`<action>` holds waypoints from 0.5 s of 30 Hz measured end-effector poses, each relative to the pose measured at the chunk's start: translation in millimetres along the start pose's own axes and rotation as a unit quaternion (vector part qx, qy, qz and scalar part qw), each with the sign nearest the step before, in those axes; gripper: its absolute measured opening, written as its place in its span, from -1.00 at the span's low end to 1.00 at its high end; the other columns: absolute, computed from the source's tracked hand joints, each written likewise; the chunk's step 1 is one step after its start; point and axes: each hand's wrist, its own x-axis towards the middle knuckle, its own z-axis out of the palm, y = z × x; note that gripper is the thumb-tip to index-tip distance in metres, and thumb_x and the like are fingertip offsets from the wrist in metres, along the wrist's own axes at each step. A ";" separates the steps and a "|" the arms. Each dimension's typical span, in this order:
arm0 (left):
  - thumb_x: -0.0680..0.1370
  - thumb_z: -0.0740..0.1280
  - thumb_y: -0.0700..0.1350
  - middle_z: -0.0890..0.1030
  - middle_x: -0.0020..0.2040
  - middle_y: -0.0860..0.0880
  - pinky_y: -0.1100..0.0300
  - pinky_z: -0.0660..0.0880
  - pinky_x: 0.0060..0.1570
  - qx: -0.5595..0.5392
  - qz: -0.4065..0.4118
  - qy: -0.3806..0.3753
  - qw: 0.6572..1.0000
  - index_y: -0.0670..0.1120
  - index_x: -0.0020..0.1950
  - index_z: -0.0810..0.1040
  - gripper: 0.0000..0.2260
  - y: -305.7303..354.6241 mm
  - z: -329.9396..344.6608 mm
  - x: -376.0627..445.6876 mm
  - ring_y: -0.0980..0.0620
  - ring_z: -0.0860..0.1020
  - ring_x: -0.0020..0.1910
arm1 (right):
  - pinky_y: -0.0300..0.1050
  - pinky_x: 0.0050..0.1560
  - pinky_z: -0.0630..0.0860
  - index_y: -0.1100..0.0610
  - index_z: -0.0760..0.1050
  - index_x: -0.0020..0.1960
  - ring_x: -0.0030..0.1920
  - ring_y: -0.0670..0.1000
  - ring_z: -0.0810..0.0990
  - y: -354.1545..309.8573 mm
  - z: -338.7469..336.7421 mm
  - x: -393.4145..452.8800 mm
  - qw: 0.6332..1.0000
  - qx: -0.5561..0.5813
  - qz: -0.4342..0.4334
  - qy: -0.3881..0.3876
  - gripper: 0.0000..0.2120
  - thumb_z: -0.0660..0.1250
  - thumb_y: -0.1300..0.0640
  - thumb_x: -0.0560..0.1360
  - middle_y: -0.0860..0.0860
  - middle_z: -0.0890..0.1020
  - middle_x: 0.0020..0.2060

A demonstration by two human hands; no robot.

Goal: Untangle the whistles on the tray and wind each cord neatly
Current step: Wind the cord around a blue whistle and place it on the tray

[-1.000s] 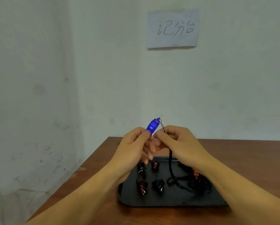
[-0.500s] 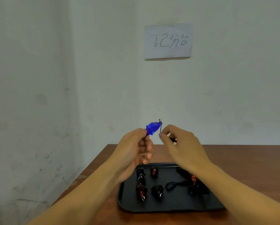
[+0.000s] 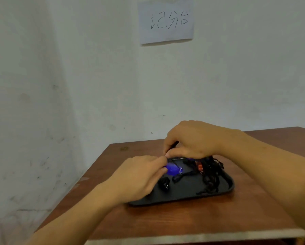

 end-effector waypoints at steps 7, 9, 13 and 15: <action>0.67 0.17 -0.13 0.52 -0.36 0.12 0.22 0.41 -0.36 -0.255 -0.083 0.156 0.951 0.01 -0.05 0.49 -0.84 10.7 2.6 -5.5 0.11 0.47 -0.43 | -0.31 -0.29 0.43 -0.01 0.72 -0.02 -0.29 -0.06 0.57 14.2 24.5 -7.1 0.924 0.370 0.070 0.067 -0.89 0.40 0.06 0.57 -0.09 0.71 -0.21; 0.70 0.15 -0.17 0.56 -0.35 0.00 0.22 0.41 -0.41 -0.326 -0.128 0.183 0.919 -0.07 -0.04 0.51 -0.82 17.7 3.0 -2.1 0.06 0.45 -0.50 | -0.21 -0.45 0.21 -0.04 0.68 -0.08 -0.42 -0.02 0.34 10.9 36.4 -5.5 0.869 0.473 0.120 0.082 -0.91 0.40 0.07 0.56 -0.03 0.59 -0.33; 0.69 0.16 -0.13 0.59 -0.31 -0.04 0.20 0.40 -0.43 -0.365 -0.210 0.233 0.877 -0.05 -0.05 0.49 -0.83 14.6 8.9 14.0 0.05 0.44 -0.51 | -0.29 -0.51 0.16 -0.01 0.65 -0.04 -0.50 -0.15 0.26 1.0 57.9 2.7 0.790 0.570 0.175 0.139 -0.94 0.42 0.03 0.54 -0.04 0.47 -0.39; 0.67 0.20 -0.08 0.54 -0.40 -0.04 0.10 0.40 -0.37 -0.289 -0.235 0.243 0.896 -0.01 -0.11 0.47 -0.82 0.8 16.5 20.5 0.03 0.46 -0.46 | -0.37 -0.47 0.24 0.05 0.66 -0.05 -0.54 -0.20 0.35 -2.1 63.1 5.4 0.804 0.545 0.180 0.156 -0.89 0.39 0.04 0.57 -0.08 0.53 -0.42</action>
